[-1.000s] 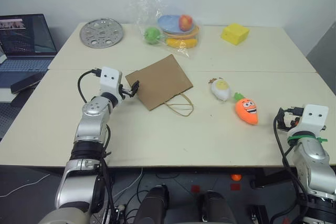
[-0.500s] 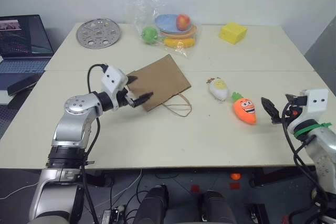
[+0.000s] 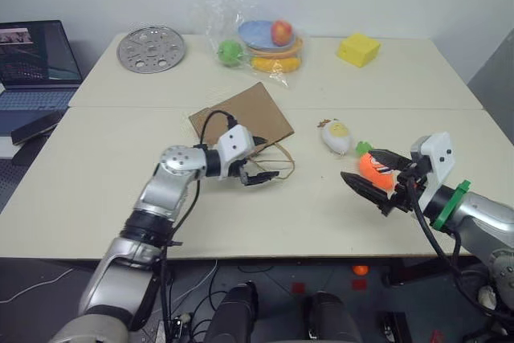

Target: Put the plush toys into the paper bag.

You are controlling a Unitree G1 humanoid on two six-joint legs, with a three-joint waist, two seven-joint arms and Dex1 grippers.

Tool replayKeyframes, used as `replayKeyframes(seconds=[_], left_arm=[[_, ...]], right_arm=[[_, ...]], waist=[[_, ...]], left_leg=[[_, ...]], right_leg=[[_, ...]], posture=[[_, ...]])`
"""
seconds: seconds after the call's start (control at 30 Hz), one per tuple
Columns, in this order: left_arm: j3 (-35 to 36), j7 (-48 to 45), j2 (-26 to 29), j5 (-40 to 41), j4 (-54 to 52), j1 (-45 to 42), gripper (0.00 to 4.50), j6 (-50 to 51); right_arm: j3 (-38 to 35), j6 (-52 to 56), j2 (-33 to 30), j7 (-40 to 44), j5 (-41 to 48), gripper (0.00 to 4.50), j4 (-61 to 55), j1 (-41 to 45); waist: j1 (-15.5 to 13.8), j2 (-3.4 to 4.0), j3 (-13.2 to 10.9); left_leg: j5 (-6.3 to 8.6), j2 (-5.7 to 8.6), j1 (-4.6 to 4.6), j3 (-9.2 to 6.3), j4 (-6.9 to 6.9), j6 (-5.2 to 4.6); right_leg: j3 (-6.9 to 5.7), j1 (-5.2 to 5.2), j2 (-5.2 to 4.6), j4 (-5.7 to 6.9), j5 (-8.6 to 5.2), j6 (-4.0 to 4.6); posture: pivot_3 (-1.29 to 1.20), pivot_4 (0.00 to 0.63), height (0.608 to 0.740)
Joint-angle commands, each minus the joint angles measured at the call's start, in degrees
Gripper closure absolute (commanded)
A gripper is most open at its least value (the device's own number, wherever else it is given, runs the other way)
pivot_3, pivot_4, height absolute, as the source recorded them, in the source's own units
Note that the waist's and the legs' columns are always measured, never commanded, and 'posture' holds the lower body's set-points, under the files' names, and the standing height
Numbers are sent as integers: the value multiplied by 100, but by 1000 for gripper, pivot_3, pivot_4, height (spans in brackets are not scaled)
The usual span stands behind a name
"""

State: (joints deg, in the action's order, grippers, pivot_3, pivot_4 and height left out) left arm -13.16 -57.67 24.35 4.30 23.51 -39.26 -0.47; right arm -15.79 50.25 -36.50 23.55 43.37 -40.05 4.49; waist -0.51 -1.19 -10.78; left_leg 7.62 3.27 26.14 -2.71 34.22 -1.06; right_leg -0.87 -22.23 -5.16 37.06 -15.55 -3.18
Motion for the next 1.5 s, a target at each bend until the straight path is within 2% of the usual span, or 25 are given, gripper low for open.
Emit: replayKeyframes(seconds=[0.03,0.17,0.2,0.3,0.53,0.67,0.9,1.0,1.13,1.47,1.5], left_arm=[[-25,182,-118,-250,458,-268,32,-436],[-62,282,-329,-440,1089,-553,32,-760],[-18,334,-380,-442,1191,-627,415,-795],[50,389,-452,-462,1380,-747,1139,-871],[28,168,-397,-442,1405,-733,3248,-966],[258,-208,-414,36,958,-740,4463,-561],[749,-986,-113,968,210,-975,4485,484],[931,-1420,207,1417,-152,-1027,4485,1186],[1054,-1589,374,1651,-389,-1118,4500,1485],[1126,-1552,479,2009,-1157,-1061,4500,2063],[1119,-1571,494,2030,-1231,-1036,4500,2109]], right_arm=[[-119,-14,25,-173,41,0,-281,-154],[-323,-13,128,-458,110,0,-386,-275],[-354,-24,171,-522,123,0,-374,-283],[-362,-42,187,-615,105,0,-371,-302],[-300,-202,158,-564,-42,0,-223,-364],[-174,-258,158,-533,-102,0,-129,-228],[193,-250,237,-455,-159,0,-45,52],[788,-265,552,-623,-377,0,139,479],[1538,-368,1015,-639,-694,872,459,1137],[2707,-1126,1959,-453,-1814,4469,2146,2347],[2746,-1229,1999,-402,-1911,4492,2306,2401]], waist=[[-8,0,0],[-36,0,0],[-37,0,0],[-44,0,0],[-46,0,0],[-45,0,0],[-12,0,0],[77,1,0],[86,1,0],[67,1,0],[71,1,0]], left_leg=[[2,2,0,0,0,-3],[2,3,2,-1,-3,-4],[2,3,2,-1,-3,-4],[2,3,2,-1,-1,-4],[1,5,1,2,5,-5],[1,5,1,2,6,-5],[0,2,1,0,12,-6],[0,2,-2,1,12,-6],[-2,-3,-5,0,14,-7],[-4,7,-11,1,18,-9],[-5,8,-11,3,18,-10]], right_leg=[[0,0,0,-1,10,-19],[-6,-1,1,1,11,-22],[-5,0,2,1,11,-23],[-6,1,3,1,15,-29],[-5,2,5,1,21,-38],[-5,3,6,2,21,-38],[-6,5,11,6,21,-37],[-4,5,12,6,21,-37],[-4,3,19,13,22,-35],[0,-2,36,19,27,-41],[3,-1,44,21,27,-41]], posture=[[0,150,740],[0,150,740],[0,150,740],[0,150,740],[0,150,740],[0,150,740],[0,150,740],[0,150,740],[0,150,740],[0,150,740],[0,150,740]])
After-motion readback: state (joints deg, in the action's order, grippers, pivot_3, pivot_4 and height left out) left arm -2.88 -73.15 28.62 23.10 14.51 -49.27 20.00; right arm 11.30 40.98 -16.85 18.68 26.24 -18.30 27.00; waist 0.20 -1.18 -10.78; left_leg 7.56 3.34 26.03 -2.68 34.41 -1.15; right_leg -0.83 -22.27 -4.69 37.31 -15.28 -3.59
